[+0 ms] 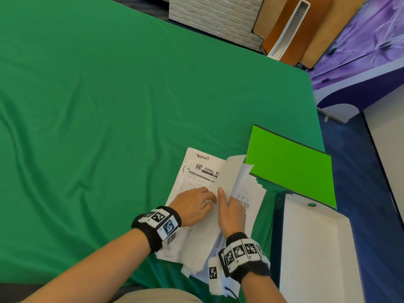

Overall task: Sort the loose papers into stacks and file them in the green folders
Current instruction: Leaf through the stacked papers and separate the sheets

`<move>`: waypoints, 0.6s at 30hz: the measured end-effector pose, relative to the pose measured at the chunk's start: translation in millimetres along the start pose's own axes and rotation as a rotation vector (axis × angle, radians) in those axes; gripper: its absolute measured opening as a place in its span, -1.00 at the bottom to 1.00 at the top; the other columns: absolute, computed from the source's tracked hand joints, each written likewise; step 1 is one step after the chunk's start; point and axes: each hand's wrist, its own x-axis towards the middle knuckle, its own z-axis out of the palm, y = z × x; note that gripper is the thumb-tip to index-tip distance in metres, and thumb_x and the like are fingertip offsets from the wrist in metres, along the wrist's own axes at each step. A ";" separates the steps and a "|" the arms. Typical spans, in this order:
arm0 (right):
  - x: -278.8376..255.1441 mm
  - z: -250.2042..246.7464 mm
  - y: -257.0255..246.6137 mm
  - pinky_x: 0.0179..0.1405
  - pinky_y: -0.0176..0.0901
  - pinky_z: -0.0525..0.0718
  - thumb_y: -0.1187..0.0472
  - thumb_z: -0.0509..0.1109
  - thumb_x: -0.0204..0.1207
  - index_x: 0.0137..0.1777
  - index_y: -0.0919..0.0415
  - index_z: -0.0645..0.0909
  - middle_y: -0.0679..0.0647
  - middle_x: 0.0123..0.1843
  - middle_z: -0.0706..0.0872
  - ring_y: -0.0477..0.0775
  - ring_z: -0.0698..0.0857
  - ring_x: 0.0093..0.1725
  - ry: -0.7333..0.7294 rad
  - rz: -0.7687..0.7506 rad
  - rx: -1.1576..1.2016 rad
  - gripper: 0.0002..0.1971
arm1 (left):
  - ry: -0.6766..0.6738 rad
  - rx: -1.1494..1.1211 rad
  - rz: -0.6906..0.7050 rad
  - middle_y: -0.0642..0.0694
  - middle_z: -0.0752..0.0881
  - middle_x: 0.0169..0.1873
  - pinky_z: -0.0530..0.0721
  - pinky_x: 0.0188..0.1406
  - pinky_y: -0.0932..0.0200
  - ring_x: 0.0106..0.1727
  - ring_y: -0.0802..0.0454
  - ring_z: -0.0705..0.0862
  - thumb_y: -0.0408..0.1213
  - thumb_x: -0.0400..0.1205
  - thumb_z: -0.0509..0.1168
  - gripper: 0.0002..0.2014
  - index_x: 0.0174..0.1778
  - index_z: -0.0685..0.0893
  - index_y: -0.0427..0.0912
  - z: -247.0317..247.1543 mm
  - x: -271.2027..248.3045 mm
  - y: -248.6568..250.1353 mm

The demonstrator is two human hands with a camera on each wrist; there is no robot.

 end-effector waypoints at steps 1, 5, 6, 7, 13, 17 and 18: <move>0.5 -0.6 1.9 -0.08 -0.13 0.51 -0.11 0.10 0.72 -0.11 0.19 0.65 0.02 -0.17 0.68 0.12 0.66 -0.07 0.009 -0.004 -0.016 -0.56 | 0.037 0.018 -0.059 0.03 0.60 0.20 0.59 0.14 0.05 0.17 0.02 0.60 -0.12 0.72 0.11 -0.71 0.32 0.59 0.00 -0.4 1.7 -3.9; -0.9 -6.3 4.0 0.05 -0.06 0.57 0.06 0.12 0.74 -0.11 0.27 0.59 0.14 -0.11 0.67 0.17 0.63 -0.04 0.035 0.020 -0.051 -0.65 | 0.215 0.096 -0.454 -0.12 0.53 0.27 0.60 0.23 0.04 0.22 -0.05 0.55 -0.04 0.66 0.30 -0.55 0.39 0.46 -0.18 -5.1 12.3 -26.4; -1.8 -9.0 3.9 0.04 -0.07 0.54 0.06 0.11 0.74 -0.11 0.27 0.57 0.12 -0.13 0.62 0.14 0.59 -0.06 0.041 0.023 -0.059 -0.66 | 0.215 0.089 -0.506 -0.14 0.51 0.26 0.60 0.22 0.05 0.20 -0.05 0.54 -0.03 0.64 0.33 -0.52 0.39 0.44 -0.21 -6.3 16.4 -31.7; -2.2 -11.2 4.5 0.01 -0.09 0.51 0.06 0.11 0.75 -0.13 0.26 0.54 0.09 -0.15 0.58 0.11 0.55 -0.08 0.045 0.027 -0.074 -0.67 | 0.209 0.077 -0.529 -0.14 0.50 0.24 0.59 0.21 0.06 0.19 -0.05 0.53 -0.02 0.63 0.35 -0.51 0.38 0.44 -0.21 -8.0 20.9 -35.5; 2.3 -14.6 15.9 -0.10 -0.11 0.50 0.02 0.12 0.73 -0.17 0.30 0.58 0.10 -0.18 0.64 0.13 0.59 -0.13 0.018 0.064 -0.052 -0.60 | 0.193 -0.034 -0.548 -0.18 0.43 0.28 0.67 0.09 0.01 0.10 -0.10 0.59 -0.08 0.57 0.44 -0.42 0.48 0.38 -0.02 -24.5 54.1 -47.8; 3.6 -15.0 18.8 -0.11 -0.11 0.52 0.02 0.13 0.73 -0.19 0.31 0.59 0.14 -0.19 0.67 0.14 0.61 -0.15 0.019 0.064 -0.032 -0.59 | 0.149 -0.099 -0.555 -0.13 0.45 0.18 0.67 -0.02 0.04 -0.08 -0.06 0.62 -0.06 0.55 0.47 -0.72 0.11 0.60 0.04 -36.1 66.2 -55.2; 3.8 -15.4 18.1 -0.11 -0.12 0.50 0.03 0.13 0.73 -0.19 0.30 0.58 0.13 -0.19 0.66 0.13 0.60 -0.15 0.016 0.067 -0.027 -0.60 | 0.161 -0.099 -0.542 -0.12 0.47 0.15 0.67 0.05 0.02 -0.06 -0.07 0.61 -0.06 0.54 0.48 -0.78 0.02 0.61 0.04 -36.6 67.2 -57.5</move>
